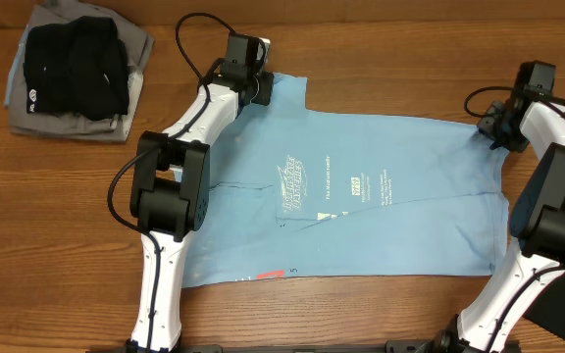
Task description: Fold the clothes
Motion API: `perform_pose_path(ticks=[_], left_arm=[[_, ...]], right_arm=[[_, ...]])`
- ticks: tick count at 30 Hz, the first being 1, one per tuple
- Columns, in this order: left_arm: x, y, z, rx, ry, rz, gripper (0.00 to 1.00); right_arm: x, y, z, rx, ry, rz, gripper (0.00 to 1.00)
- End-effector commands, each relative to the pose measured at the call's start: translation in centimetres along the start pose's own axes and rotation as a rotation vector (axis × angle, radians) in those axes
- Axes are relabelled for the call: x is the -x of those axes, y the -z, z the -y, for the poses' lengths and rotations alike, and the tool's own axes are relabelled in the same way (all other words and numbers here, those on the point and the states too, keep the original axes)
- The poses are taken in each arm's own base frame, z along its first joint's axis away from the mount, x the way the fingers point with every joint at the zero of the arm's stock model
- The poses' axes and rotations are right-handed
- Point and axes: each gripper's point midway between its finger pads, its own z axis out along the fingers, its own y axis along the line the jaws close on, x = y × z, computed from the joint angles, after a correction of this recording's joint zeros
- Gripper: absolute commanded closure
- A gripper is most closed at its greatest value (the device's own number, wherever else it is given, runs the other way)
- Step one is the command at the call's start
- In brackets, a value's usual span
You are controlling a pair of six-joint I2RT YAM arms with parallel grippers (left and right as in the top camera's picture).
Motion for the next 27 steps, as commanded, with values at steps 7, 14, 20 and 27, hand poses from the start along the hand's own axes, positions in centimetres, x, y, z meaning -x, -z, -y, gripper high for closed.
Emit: perform_pose_path(ticks=[7, 14, 20, 27], left_arm=[[-1.2, -0.8, 0.0, -0.003, -0.004, -0.035, 0.96], [-0.6, 0.2, 0.1, -0.003, 0.001, -0.033, 0.96], [0.1, 0.8, 0.1, -0.004, 0.007, -0.020, 0.96], [1.0, 2.3, 0.2, -0.004, 0.011, -0.011, 0.96]], right_arm=[[-0.5, -0.7, -0.1, 0.000, -0.039, -0.031, 0.96], [1.2, 2.4, -0.1, 0.005, -0.108, 0.009, 0.96], [1.5, 4.2, 0.0, 0.010, -0.140, 0.018, 0.96], [2.1, 6.6, 0.1, 0.021, -0.193, 0.045, 0.96]])
